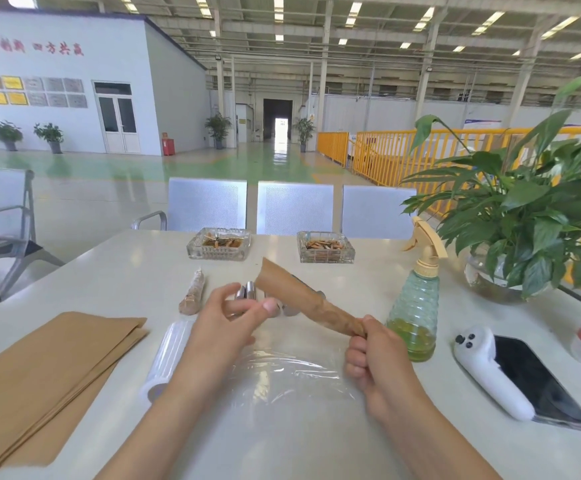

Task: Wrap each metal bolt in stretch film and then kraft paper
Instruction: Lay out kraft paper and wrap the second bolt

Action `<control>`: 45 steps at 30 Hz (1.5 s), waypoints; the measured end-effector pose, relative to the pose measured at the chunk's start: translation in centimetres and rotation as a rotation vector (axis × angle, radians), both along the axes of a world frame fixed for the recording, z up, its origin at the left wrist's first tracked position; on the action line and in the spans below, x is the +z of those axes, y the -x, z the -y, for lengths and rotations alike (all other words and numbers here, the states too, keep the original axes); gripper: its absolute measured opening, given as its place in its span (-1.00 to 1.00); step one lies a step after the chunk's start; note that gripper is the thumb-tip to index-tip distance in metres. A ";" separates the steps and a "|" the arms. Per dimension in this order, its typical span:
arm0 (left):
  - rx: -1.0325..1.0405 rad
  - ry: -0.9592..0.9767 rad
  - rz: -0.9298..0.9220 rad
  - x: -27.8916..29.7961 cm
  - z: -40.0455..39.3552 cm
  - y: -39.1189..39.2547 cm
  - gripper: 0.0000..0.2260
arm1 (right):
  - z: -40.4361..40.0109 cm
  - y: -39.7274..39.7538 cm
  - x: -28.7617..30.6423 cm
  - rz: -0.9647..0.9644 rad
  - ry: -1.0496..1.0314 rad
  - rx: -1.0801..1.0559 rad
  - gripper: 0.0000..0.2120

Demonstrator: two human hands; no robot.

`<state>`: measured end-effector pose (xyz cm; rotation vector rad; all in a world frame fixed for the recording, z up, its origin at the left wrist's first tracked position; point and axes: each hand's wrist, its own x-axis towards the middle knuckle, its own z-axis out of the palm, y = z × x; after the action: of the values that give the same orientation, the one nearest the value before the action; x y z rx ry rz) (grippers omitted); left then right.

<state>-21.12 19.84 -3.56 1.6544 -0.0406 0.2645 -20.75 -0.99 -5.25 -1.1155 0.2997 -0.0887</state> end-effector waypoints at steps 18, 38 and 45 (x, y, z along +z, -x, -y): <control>-0.002 -0.141 0.288 0.0 5.0 -0.6 -0.66 | -1.4 1.4 2.8 0.021 0.421 0.145 -0.75; -0.205 -1.368 0.405 0.2 3.4 -1.0 -0.75 | -2.8 1.7 2.3 0.147 1.285 0.248 -0.68; -0.330 -1.279 0.420 -0.2 3.3 -1.2 -0.71 | -0.7 1.5 1.6 0.150 1.528 0.361 -0.75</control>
<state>-19.97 16.52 -3.79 2.7651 -0.9600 0.3546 -22.23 -0.26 -3.66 -2.6404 -0.1943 -0.0721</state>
